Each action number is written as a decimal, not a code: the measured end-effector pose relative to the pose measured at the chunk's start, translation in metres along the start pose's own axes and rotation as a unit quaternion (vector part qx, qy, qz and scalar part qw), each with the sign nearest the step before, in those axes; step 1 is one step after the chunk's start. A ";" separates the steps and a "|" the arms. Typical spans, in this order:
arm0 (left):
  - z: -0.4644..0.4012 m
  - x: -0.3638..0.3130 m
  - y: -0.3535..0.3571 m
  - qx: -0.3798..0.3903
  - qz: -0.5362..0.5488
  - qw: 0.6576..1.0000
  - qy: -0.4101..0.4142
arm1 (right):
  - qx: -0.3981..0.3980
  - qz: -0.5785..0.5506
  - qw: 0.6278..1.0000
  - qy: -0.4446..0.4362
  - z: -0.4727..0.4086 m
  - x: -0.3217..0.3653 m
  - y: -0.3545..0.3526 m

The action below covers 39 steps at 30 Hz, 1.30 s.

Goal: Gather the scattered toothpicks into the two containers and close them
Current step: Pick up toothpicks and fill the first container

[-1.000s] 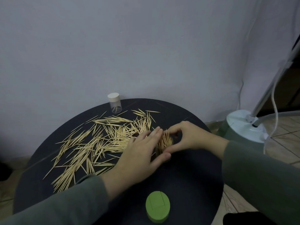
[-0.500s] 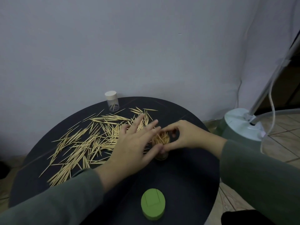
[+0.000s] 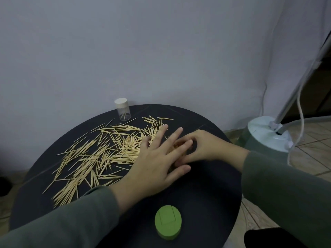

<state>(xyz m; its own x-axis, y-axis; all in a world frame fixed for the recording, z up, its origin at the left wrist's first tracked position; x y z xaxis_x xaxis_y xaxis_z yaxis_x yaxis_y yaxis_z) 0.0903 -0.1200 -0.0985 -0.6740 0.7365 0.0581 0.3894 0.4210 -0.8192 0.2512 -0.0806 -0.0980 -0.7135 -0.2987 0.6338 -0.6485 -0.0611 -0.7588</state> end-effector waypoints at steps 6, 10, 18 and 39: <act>0.003 0.018 0.000 0.026 -0.039 0.999 0.010 | -0.007 0.022 1.000 -0.019 -0.002 0.001 0.000; 0.005 0.021 -0.004 0.010 0.002 1.000 -0.025 | 0.002 0.041 0.999 0.001 -0.002 0.000 0.000; 0.005 0.012 -0.005 0.039 0.028 0.999 -0.016 | 0.005 0.060 0.998 -0.001 -0.001 0.003 -0.002; 0.016 0.091 -0.028 0.246 0.032 0.959 -0.135 | -0.041 0.381 0.899 -0.213 -0.008 0.094 0.024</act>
<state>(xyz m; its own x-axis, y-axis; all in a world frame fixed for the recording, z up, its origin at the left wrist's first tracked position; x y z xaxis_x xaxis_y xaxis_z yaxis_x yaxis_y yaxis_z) 0.0086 -0.0732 -0.0793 -0.8221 0.5611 -0.0966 0.1364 0.0293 -0.9902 0.1662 -0.1026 -0.0553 -0.8041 -0.5623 -0.1932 -0.0450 0.3815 -0.9233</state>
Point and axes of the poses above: each hand's wrist, its own z-axis away from the middle knuckle, its own y-axis out of the palm, x = y × z, the point moved 4 cm from there along -z, towards the middle knuckle, and after that the axes turned 12 degrees about -x, right-handed, at the moved point
